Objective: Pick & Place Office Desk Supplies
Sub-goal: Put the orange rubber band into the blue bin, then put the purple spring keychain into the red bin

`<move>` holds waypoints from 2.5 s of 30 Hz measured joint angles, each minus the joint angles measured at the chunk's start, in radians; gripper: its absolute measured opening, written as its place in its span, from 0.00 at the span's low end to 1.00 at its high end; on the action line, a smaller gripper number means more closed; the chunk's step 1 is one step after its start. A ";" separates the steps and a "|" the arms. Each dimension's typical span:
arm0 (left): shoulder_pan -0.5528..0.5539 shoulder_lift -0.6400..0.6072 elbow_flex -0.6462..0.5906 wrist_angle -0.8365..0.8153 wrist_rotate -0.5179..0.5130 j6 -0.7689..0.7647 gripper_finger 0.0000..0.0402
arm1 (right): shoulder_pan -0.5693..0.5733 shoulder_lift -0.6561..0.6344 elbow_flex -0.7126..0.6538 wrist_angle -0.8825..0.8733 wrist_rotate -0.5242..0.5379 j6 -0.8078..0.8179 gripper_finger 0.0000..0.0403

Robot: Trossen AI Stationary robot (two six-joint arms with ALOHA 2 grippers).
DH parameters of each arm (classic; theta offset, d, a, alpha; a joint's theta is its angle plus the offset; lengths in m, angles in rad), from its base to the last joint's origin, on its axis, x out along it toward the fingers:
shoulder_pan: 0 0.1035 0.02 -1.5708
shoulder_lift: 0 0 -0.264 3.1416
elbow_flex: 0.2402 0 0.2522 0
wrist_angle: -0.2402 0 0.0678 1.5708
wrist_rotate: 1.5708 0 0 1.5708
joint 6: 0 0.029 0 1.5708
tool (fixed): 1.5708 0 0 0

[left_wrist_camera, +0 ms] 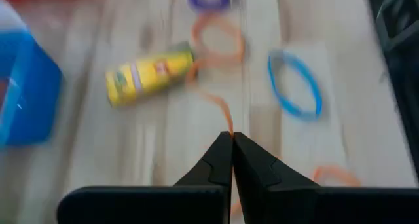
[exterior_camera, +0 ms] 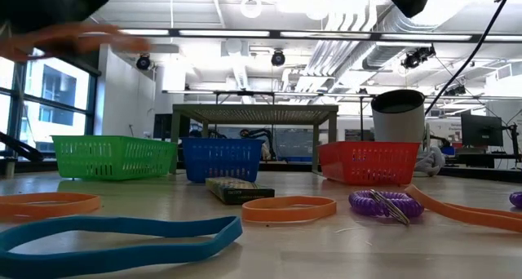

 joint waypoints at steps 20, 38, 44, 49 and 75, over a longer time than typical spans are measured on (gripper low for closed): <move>0.682 -0.135 -0.023 -0.042 0.414 0.444 0.00 | -0.011 0.000 0.000 -0.007 -0.120 -0.395 0.55; 0.900 -0.046 -0.074 0.058 0.562 0.550 0.00 | -0.072 -0.002 0.000 -0.070 -0.177 -0.221 0.55; 0.892 -0.013 -0.074 0.042 0.497 0.561 0.01 | -0.072 -0.002 0.000 -0.020 -0.170 -0.212 0.55; 0.857 -0.013 -0.074 0.039 0.404 0.566 0.08 | -0.057 0.012 0.000 -0.003 -0.168 -0.207 0.55; 0.614 -0.245 -0.041 -0.060 0.314 0.262 0.32 | -0.048 0.055 0.000 -0.029 -0.145 -0.265 0.55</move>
